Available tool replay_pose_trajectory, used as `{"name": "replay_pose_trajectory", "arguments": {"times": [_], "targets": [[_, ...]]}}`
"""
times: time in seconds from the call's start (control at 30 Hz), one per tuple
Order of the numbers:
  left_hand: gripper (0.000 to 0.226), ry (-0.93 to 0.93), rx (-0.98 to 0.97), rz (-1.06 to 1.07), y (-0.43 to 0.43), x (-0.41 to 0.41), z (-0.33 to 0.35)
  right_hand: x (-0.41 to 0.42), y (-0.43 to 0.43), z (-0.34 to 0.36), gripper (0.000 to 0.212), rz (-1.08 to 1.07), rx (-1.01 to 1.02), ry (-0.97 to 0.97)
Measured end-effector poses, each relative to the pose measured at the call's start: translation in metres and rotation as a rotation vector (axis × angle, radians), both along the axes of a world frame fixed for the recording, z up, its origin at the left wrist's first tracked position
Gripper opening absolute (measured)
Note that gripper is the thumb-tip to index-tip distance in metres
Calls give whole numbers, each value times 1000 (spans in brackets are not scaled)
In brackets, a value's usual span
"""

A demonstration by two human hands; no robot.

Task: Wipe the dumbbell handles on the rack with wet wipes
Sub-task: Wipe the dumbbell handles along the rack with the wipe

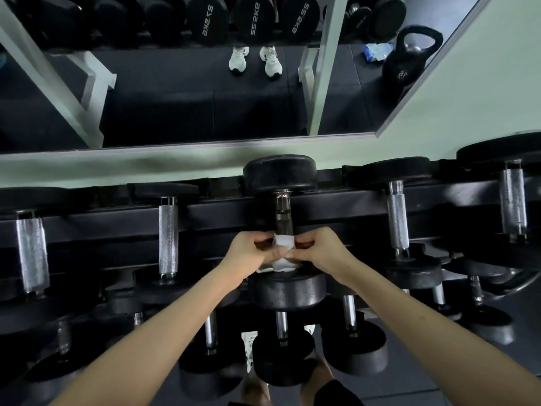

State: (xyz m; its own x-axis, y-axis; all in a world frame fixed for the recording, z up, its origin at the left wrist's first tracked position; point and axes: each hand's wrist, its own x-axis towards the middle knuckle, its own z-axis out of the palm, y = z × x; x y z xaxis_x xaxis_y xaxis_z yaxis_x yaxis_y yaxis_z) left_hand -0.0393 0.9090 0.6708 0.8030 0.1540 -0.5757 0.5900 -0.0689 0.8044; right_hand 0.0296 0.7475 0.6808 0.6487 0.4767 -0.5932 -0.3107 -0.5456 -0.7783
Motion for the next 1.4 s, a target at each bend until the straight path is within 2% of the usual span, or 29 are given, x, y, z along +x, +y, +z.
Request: {"name": "replay_pose_trajectory", "arguments": {"times": [0.13,0.23,0.33,0.4,0.5,0.7,0.83,0.9,0.97,1.1,1.27,1.4], "targets": [[51,49,-105,143,0,3,-2,-4,0,1,29,-151,100,94],[44,29,-88,89,-7,-7,-2,-9,-4,0,31,-82,51,96],[42,39,-93,43,-10,-9,0,-5,-2,4,43,-3,-22,96],[46,71,-73,-22,-5,-1,1,1,2,6,49,24,-49,84],[54,113,-37,-83,1,7,0,4,3,8,47,48,-89,66],[33,150,139,-22,-6,2,0,-9,4,8,52,5,-307,-92],[28,174,10,-84,-2,4,3,-1,4,13,51,-5,-139,129],[16,186,-40,-154,0,6,8,2,3,16,45,26,-88,174],[12,175,-6,-150,-1,7,9,0,3,14,48,24,-118,103],[17,130,125,-9,-10,0,7,-10,7,10,53,-13,-266,-104],[30,137,35,9,-8,0,6,-9,4,8,78,-108,-97,81],[27,87,127,51,-9,2,8,-10,8,10,76,-132,-146,-33]]}}
